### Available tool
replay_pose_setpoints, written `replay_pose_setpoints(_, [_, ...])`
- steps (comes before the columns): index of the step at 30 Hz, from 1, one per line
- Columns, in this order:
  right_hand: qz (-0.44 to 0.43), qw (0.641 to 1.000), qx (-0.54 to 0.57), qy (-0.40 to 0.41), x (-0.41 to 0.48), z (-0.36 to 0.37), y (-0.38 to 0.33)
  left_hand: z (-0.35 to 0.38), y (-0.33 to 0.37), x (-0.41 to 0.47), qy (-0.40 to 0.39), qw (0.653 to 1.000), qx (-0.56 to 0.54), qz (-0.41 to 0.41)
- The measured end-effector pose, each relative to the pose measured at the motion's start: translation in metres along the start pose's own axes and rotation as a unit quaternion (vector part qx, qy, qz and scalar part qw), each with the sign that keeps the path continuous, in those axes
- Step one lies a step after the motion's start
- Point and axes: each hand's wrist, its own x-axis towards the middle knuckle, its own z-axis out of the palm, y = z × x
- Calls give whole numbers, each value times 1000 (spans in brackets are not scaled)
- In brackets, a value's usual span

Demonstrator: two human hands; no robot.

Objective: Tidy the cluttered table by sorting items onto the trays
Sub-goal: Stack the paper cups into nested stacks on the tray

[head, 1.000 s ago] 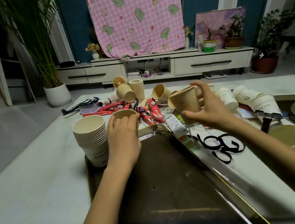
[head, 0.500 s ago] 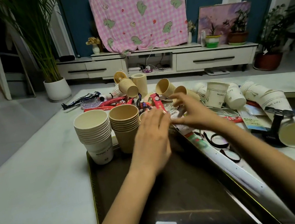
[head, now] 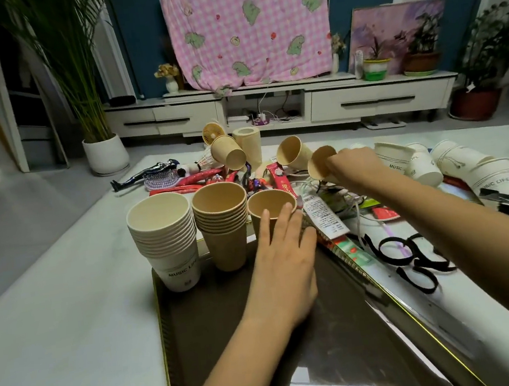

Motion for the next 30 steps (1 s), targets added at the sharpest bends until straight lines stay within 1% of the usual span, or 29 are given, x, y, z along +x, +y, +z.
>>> replay_pose_setpoints(2, [16, 996, 59, 58, -12, -12, 2, 1, -1, 2, -7, 1000, 2, -14])
replay_pose_setpoints(4, [36, 977, 170, 121, -27, -30, 3, 1, -1, 4, -16, 999, 2, -30])
replay_pose_setpoints(5, [42, 957, 247, 145, -35, -40, 1, 1, -2, 6, -20, 999, 2, -37])
replay_pose_setpoints(6, [42, 926, 337, 166, -41, -50, -2, 1, -3, 7, -20, 999, -1, -39])
replay_pose_setpoints(8, [14, 845, 503, 182, -53, -70, -15, -4, -6, 9, -10, 999, -22, -42])
replay_pose_setpoints(9, [-7, 817, 547, 181, -58, -78, -24, -9, -6, 9, 5, 998, -48, -46])
replay_pose_setpoints(10, [-26, 809, 559, 178, -61, -84, -32, -15, -6, 8, 30, 995, -75, -55])
replay_pose_setpoints(11, [-41, 817, 548, 176, -63, -87, -40, -22, -6, 8, 68, 990, -103, -68])
replay_pose_setpoints(12, [-52, 833, 524, 168, -63, -86, -48, -27, -6, 7, 110, 983, -126, -82])
replay_pose_setpoints(13, [-58, 856, 492, 151, -63, -84, -54, -32, -6, 6, 145, 975, -139, -94])
replay_pose_setpoints(14, [-67, 882, 450, 124, -63, -80, -59, -35, -6, 5, 162, 971, -143, -102])
replay_pose_setpoints(15, [-79, 906, 406, 88, -61, -75, -64, -37, -7, 3, 164, 970, -145, -108])
replay_pose_setpoints(16, [-93, 923, 370, 50, -61, -70, -69, -38, -8, 2, 156, 970, -148, -113])
replay_pose_setpoints(17, [-103, 929, 356, 20, -61, -66, -73, -37, -9, 0, 141, 972, -151, -116])
replay_pose_setpoints(19, [-105, 925, 366, -5, -63, -63, -76, -35, -10, -3, 99, 979, -136, -111])
replay_pose_setpoints(21, [-99, 916, 388, -12, -66, -62, -72, -29, -12, -6, 75, 985, -124, -97])
replay_pose_setpoints(23, [-87, 905, 415, -16, -75, -64, -62, -27, -12, -6, 53, 987, -124, -88])
replay_pose_setpoints(25, [-65, 902, 427, -19, -90, -65, -43, -29, -9, -2, 31, 988, -128, -79])
replay_pose_setpoints(27, [-32, 905, 423, -28, -109, -60, -16, -33, -6, 4, -8, 988, -133, -78])
replay_pose_setpoints(30, [45, 906, 421, -26, -145, -47, 36, -40, 5, 12, -80, 980, -154, -95])
